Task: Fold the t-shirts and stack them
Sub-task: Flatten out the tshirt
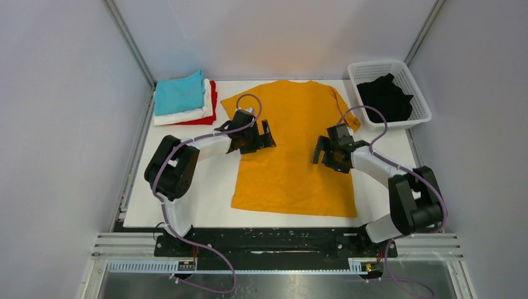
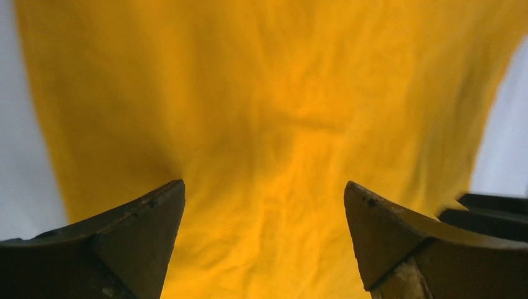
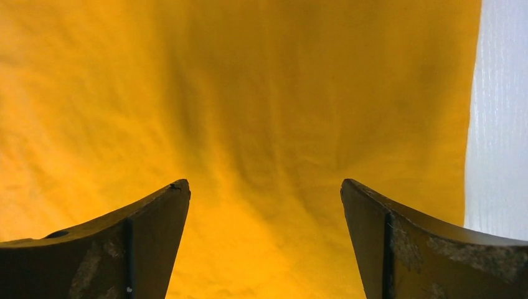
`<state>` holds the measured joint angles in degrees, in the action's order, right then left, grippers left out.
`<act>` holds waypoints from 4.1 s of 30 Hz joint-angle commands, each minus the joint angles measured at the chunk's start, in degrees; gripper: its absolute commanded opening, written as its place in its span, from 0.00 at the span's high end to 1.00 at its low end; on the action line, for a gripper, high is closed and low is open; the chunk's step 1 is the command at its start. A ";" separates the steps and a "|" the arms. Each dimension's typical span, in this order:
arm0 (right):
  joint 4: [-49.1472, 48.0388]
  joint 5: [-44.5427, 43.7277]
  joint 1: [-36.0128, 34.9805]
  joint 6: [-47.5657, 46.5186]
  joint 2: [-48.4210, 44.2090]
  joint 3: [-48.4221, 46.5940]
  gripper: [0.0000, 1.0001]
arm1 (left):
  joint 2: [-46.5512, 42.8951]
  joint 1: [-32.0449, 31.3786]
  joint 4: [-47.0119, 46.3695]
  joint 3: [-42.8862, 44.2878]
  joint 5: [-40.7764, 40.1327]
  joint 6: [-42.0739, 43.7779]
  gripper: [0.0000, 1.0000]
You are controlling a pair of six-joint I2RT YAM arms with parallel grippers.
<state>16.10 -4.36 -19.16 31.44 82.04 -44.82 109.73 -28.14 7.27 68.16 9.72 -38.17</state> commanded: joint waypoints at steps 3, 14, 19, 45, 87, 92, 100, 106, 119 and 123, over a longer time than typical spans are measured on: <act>4.29 -0.02 0.22 3.25 12.39 -10.29 0.00 | -8.03 -3.76 -5.66 -18.14 2.54 -8.26 0.01; 9.68 14.17 -2.99 -1.23 34.57 -38.45 0.00 | -14.84 -25.92 -28.30 -34.60 9.87 -25.49 0.01; 12.78 19.09 -7.68 -7.93 40.36 -48.42 0.01 | -8.73 -32.59 -29.20 -23.55 11.25 -21.69 0.01; 1.03 9.08 -4.89 -1.74 2.75 -6.63 0.00 | -27.42 -6.96 -5.45 -17.14 -9.28 -0.53 0.01; 3.43 14.63 11.55 -1.19 32.06 -41.69 0.01 | -16.83 -5.70 -15.32 -22.81 -5.71 -16.17 0.01; 1.66 11.80 11.60 -1.33 18.09 -31.51 0.01 | -31.76 -5.65 -5.01 -26.33 -16.02 -13.86 0.01; -0.60 4.65 11.57 2.78 -6.35 -6.46 0.01 | -52.94 -5.70 8.47 -36.77 -19.92 -14.17 0.01; -5.19 12.61 11.55 3.76 -17.22 5.97 0.01 | -48.51 -5.78 3.49 -32.59 -10.68 -7.34 0.01; -7.73 20.12 10.23 -2.42 8.73 -10.93 0.01 | -1.14 -4.34 4.95 7.82 -6.83 0.35 0.01; -7.42 21.14 10.21 -1.98 15.49 -14.77 0.00 | 4.21 -2.59 6.62 9.81 -6.55 -0.90 0.01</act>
<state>8.75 14.79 -8.58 30.61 93.93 -56.05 110.56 -32.69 9.67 76.47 2.09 -39.46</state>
